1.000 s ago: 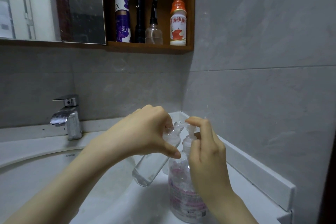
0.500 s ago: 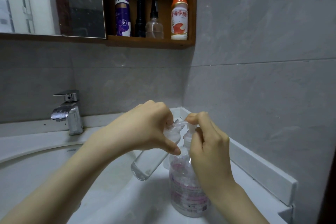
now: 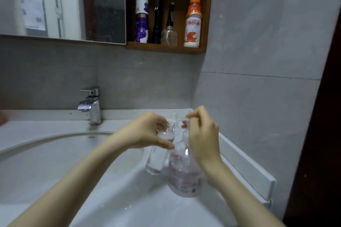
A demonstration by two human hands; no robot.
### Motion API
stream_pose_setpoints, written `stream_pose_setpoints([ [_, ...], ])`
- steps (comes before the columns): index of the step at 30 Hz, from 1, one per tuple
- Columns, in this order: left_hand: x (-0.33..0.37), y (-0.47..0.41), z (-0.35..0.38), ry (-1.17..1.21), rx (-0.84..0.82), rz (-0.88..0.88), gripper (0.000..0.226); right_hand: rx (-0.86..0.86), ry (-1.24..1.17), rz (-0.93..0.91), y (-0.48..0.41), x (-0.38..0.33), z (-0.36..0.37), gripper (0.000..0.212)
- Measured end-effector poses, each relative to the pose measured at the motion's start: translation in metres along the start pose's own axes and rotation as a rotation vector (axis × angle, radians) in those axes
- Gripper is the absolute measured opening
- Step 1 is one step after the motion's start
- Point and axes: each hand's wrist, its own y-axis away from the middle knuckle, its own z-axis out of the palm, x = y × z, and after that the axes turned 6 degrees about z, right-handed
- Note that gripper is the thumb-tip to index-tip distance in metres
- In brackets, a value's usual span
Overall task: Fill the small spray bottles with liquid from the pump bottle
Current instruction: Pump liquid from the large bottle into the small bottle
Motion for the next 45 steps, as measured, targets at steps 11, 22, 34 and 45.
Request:
stream_pose_setpoints([
  [11,0.013,0.027,0.02,0.576,0.471,-0.182,0.032,-0.625,-0.004,0.568,-0.046,-0.026,-0.012,0.02],
  [22,0.021,0.034,0.028,0.691,0.526,-0.16,0.018,-0.638,-0.033,0.546,-0.047,-0.022,-0.023,0.026],
  [34,0.028,0.034,0.026,0.387,0.493,-0.138,0.031,-0.689,0.119,0.469,-0.05,-0.035,-0.011,0.019],
  [45,0.032,0.03,0.022,0.132,0.443,-0.084,0.045,-0.761,0.203,0.435,-0.051,-0.037,-0.006,0.017],
])
